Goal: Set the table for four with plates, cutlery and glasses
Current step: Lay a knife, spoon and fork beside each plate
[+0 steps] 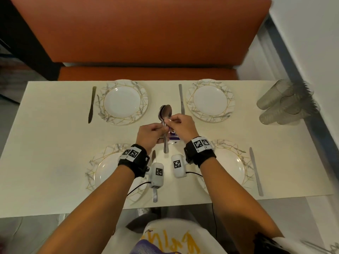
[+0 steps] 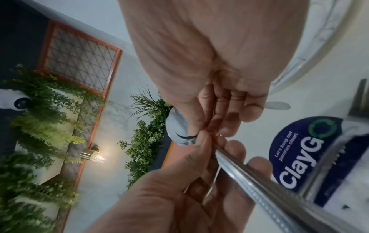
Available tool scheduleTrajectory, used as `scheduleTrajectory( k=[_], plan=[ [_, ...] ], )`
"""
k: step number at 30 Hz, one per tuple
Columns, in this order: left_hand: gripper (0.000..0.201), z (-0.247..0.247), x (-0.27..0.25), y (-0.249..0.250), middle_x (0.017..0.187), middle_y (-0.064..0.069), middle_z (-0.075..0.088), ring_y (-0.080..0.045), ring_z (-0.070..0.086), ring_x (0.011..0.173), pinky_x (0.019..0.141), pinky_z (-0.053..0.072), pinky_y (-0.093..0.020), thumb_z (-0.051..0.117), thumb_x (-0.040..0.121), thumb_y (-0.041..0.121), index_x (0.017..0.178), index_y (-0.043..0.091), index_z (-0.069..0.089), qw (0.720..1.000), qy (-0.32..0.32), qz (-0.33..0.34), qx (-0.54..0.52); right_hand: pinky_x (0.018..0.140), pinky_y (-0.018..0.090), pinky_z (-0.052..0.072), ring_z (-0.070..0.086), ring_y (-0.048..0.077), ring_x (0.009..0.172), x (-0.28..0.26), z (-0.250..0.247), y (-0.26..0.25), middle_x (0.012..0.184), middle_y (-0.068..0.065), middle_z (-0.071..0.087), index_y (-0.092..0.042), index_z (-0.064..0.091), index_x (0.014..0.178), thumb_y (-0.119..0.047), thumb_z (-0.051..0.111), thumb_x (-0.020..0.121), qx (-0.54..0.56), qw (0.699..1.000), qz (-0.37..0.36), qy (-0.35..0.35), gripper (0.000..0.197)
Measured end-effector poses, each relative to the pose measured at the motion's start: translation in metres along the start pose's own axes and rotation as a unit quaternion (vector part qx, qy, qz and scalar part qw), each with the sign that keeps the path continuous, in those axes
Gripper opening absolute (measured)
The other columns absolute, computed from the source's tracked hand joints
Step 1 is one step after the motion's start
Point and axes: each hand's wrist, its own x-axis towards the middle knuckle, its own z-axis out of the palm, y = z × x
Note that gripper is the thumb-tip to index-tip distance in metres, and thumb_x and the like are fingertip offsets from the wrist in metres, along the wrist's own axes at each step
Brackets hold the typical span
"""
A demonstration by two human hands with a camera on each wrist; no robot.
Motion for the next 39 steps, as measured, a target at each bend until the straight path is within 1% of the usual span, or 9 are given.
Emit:
scheduleTrajectory(
  k=[5,11,16,19,21,24,33,35,39],
  plan=[
    [0.020,-0.025,-0.016,-0.021,0.099,-0.022,0.078,-0.033,0.077,0.089,0.079,0.065,-0.044,0.077,0.091,0.007,0.107,-0.004,0.074,1.000,-0.008,-0.007,-0.014,0.076,0.045,0.062,0.074,0.025,0.077,-0.024,0.020,0.016,0.079,0.004,0.077,-0.024,0.074,0.075,-0.034,0.074,0.086,-0.010,1.000,0.005,-0.015,0.014],
    [0.014,-0.063,-0.029,-0.057,0.092,-0.013,0.079,-0.026,0.077,0.083,0.071,0.062,-0.030,0.076,0.091,0.006,0.104,0.005,0.079,0.999,0.038,-0.031,0.019,0.069,0.035,0.058,0.069,0.023,0.071,-0.057,0.035,0.049,0.081,0.014,0.072,-0.005,0.071,0.086,-0.016,0.067,0.097,0.100,0.989,0.108,-0.026,0.016],
    [0.012,-0.093,-0.040,-0.081,0.097,-0.024,0.077,-0.029,0.073,0.079,0.075,0.065,-0.040,0.074,0.091,0.001,0.102,-0.001,0.077,0.996,0.059,-0.057,0.020,0.066,0.031,0.055,0.061,0.019,0.061,-0.085,0.046,0.092,0.071,0.009,0.069,-0.006,0.072,0.081,-0.013,0.068,0.094,-0.013,0.983,0.180,-0.021,0.015],
    [0.012,-0.102,-0.043,-0.090,0.093,-0.020,0.078,-0.029,0.074,0.079,0.078,0.065,-0.044,0.075,0.090,0.000,0.101,0.000,0.078,0.996,0.065,-0.060,0.022,0.070,0.030,0.056,0.063,0.019,0.066,-0.095,0.059,0.106,0.076,0.008,0.071,-0.009,0.073,0.077,-0.016,0.071,0.091,-0.120,0.976,0.179,-0.009,0.015],
    [0.011,-0.105,-0.045,-0.093,0.091,-0.019,0.078,-0.028,0.074,0.078,0.080,0.065,-0.045,0.076,0.090,0.001,0.100,0.001,0.079,0.996,0.061,-0.060,0.026,0.067,0.024,0.053,0.064,0.016,0.068,-0.099,0.068,0.109,0.079,0.006,0.073,-0.011,0.074,0.075,-0.019,0.076,0.087,-0.143,0.975,0.167,0.019,0.015],
    [0.010,-0.105,-0.046,-0.096,0.091,-0.017,0.079,-0.027,0.075,0.080,0.083,0.064,-0.045,0.077,0.089,0.004,0.099,0.004,0.080,0.997,0.052,-0.055,0.032,0.048,0.005,0.036,0.058,0.005,0.060,-0.102,0.073,0.111,0.077,0.000,0.070,-0.008,0.077,0.081,-0.020,0.078,0.086,-0.171,0.972,0.157,0.043,0.013],
    [0.016,-0.099,-0.049,-0.091,0.093,-0.014,0.080,-0.025,0.077,0.084,0.076,0.064,-0.035,0.079,0.088,0.006,0.104,0.005,0.079,0.998,0.045,-0.045,0.029,0.047,0.016,0.033,0.056,0.009,0.059,-0.101,0.076,0.111,0.076,0.005,0.071,-0.005,0.077,0.083,-0.027,0.086,0.079,-0.201,0.953,0.214,0.075,0.023],
    [0.015,-0.099,-0.049,-0.092,0.092,-0.015,0.079,-0.028,0.077,0.085,0.079,0.065,-0.040,0.080,0.087,0.007,0.102,0.006,0.080,0.998,0.041,-0.046,0.028,0.049,0.017,0.040,0.060,0.012,0.062,-0.100,0.074,0.110,0.075,0.005,0.072,-0.005,0.078,0.082,-0.026,0.086,0.078,-0.204,0.952,0.218,0.069,0.023],
    [0.015,-0.099,-0.049,-0.093,0.092,-0.015,0.079,-0.030,0.077,0.086,0.082,0.065,-0.044,0.080,0.087,0.008,0.102,0.006,0.080,0.998,0.037,-0.046,0.030,0.073,0.033,0.062,0.072,0.020,0.071,-0.101,0.075,0.113,0.075,0.009,0.075,-0.004,0.078,0.077,-0.023,0.089,0.075,-0.191,0.955,0.218,0.069,0.022]
  ],
)
